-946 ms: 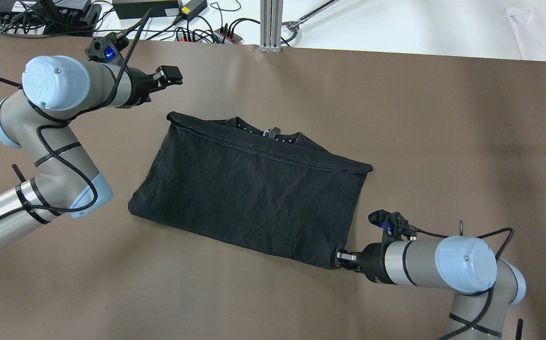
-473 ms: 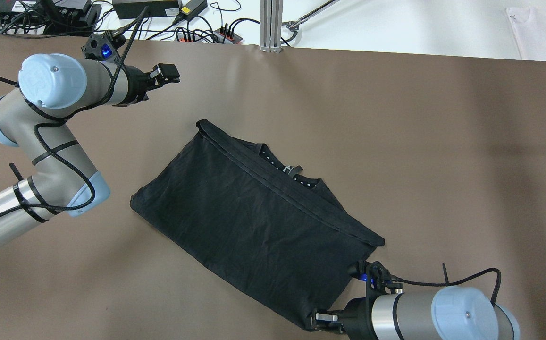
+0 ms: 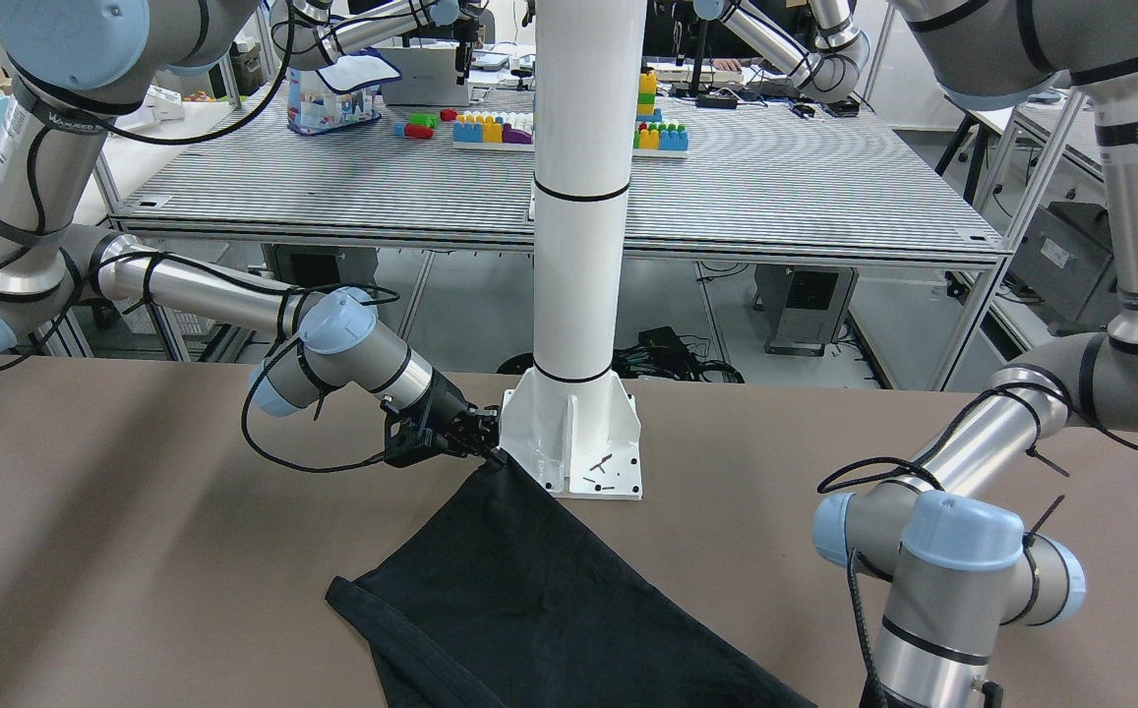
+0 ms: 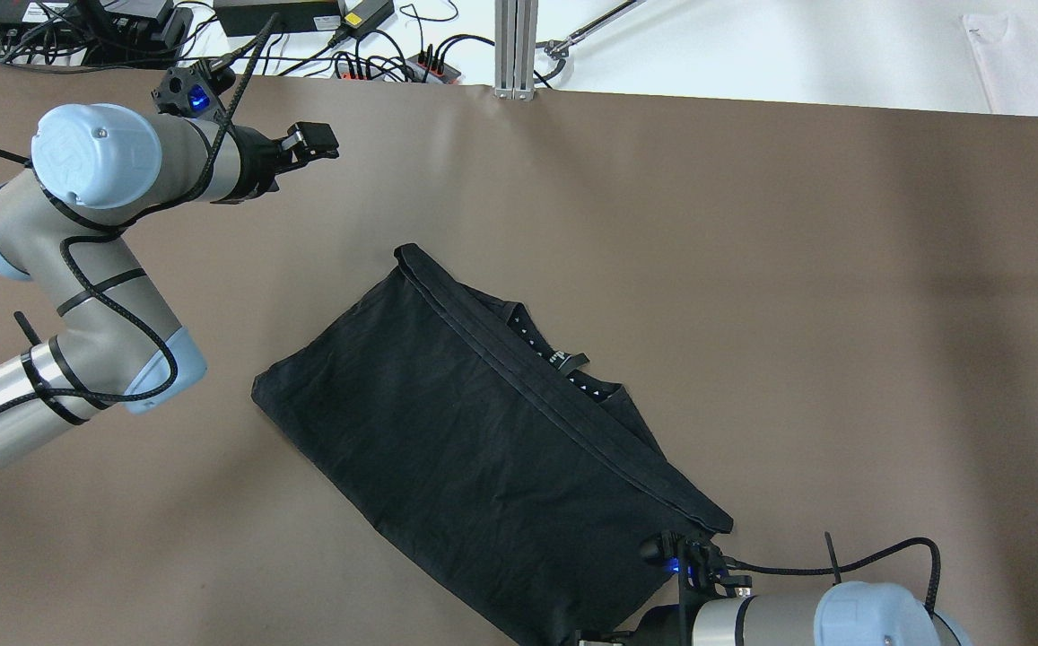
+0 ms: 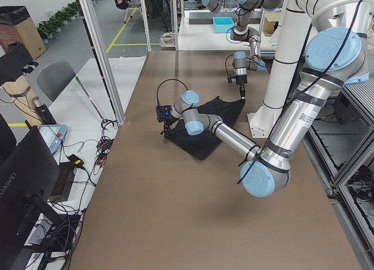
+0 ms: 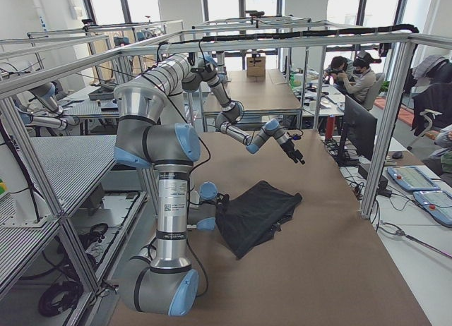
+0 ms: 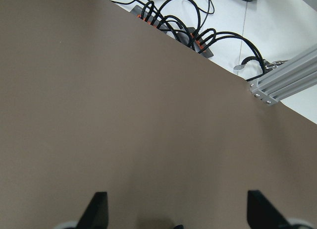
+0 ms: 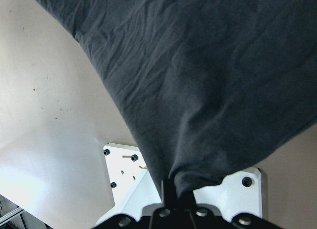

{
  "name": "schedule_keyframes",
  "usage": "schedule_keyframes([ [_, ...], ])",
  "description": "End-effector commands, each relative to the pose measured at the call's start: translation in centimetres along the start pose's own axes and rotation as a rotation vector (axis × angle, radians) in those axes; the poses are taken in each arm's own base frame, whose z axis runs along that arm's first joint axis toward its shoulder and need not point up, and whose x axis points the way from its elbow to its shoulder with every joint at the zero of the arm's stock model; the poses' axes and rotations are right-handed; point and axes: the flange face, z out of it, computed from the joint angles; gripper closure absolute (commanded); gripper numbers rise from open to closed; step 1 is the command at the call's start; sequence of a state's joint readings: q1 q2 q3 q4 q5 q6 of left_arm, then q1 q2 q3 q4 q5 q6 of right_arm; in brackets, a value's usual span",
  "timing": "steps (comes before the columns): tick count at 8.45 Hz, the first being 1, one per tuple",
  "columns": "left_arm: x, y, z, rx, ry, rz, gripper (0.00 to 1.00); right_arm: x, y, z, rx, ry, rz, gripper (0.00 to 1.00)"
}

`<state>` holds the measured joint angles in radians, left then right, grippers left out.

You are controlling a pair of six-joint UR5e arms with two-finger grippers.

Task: Fold clothes
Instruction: 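Drag the shirt's corner with the right gripper, rotating the shirt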

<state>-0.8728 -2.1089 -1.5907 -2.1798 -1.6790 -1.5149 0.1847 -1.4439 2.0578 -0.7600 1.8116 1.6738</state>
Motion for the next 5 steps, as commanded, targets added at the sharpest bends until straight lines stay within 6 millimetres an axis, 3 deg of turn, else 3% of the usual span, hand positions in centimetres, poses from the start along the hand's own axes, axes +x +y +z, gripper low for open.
schedule_keyframes([
  [1,-0.2,0.2,-0.5,-0.002,0.006,0.002,0.00,-0.2,-0.8,0.0,0.099,-0.015,-0.003,0.05],
  [2,-1.5,0.4,-1.0,-0.014,0.000,0.012,0.00,0.0,-1.1,-0.1,0.109,-0.010,-0.001,0.05],
  [4,-2.6,1.9,-3.8,-0.046,0.030,0.053,0.00,0.2,-3.8,-1.0,0.225,-0.008,-0.006,0.05],
  [5,-3.4,4.2,-4.8,-0.078,0.039,0.061,0.00,0.6,-4.9,-1.2,0.285,0.001,-0.006,0.05],
])
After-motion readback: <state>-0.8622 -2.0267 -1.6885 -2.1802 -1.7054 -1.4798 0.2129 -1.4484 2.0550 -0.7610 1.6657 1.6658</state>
